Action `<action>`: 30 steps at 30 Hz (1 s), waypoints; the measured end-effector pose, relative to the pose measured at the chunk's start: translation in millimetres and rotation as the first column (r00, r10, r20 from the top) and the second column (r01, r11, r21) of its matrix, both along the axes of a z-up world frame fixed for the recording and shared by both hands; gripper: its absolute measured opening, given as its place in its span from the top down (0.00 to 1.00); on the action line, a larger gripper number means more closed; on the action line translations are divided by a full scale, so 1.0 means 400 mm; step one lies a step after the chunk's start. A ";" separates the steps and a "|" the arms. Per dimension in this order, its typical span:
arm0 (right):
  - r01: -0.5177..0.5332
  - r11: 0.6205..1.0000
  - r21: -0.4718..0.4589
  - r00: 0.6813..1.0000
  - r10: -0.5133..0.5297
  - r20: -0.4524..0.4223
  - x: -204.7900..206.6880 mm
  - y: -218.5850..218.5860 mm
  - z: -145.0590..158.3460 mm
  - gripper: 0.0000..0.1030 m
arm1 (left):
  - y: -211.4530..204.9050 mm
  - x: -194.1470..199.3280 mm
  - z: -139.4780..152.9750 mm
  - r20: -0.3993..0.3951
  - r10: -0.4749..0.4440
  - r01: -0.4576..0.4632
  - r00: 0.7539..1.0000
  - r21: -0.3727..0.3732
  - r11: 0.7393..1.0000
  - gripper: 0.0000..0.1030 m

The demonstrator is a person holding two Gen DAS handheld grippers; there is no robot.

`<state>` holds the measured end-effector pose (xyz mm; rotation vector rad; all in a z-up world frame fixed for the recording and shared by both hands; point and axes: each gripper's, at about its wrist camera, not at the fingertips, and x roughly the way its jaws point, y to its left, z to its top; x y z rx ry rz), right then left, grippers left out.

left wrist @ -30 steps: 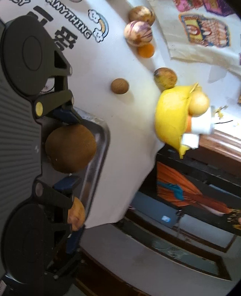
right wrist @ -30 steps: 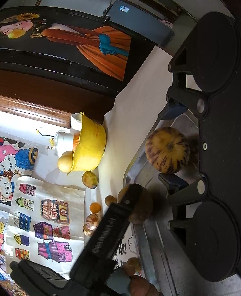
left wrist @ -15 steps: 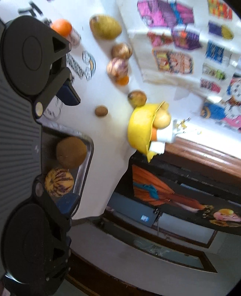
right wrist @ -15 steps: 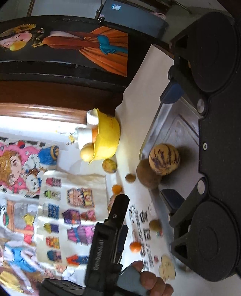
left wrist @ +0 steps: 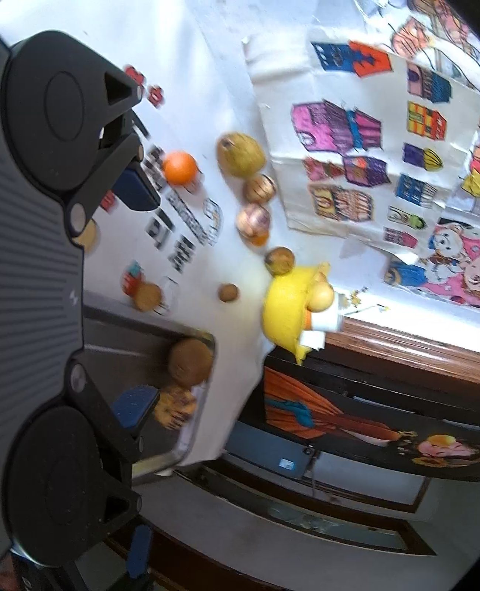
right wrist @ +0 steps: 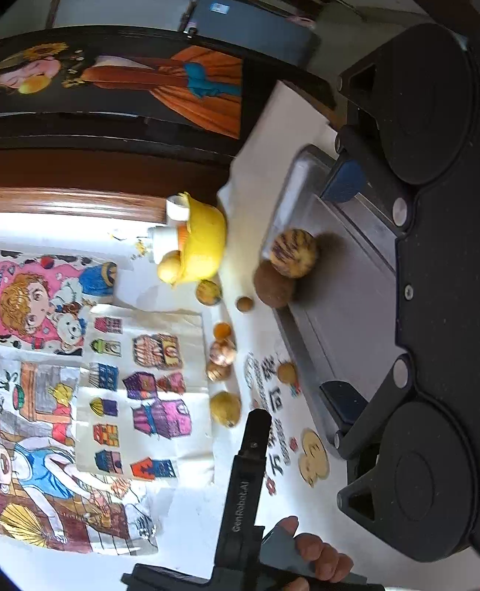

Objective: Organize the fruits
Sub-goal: 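Open both tools to release kiwi and pepino onto the metal tray, then grasp the orange with the left tool while the right tool grasps a small brown fruit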

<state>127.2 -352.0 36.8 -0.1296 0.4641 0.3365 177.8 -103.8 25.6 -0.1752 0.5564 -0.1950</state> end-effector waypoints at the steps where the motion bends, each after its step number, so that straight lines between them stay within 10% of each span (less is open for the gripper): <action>1: -0.003 1.000 0.000 1.000 0.003 -0.013 -0.011 0.007 -0.002 0.01 | 0.010 -0.007 -0.004 -0.011 -0.001 0.001 1.000 0.005 1.000 0.00; 30: -0.221 0.970 -0.098 0.958 0.198 -0.207 -0.062 0.229 -0.017 0.01 | 0.251 -0.155 -0.055 -0.092 0.035 -0.031 0.995 0.045 0.999 0.00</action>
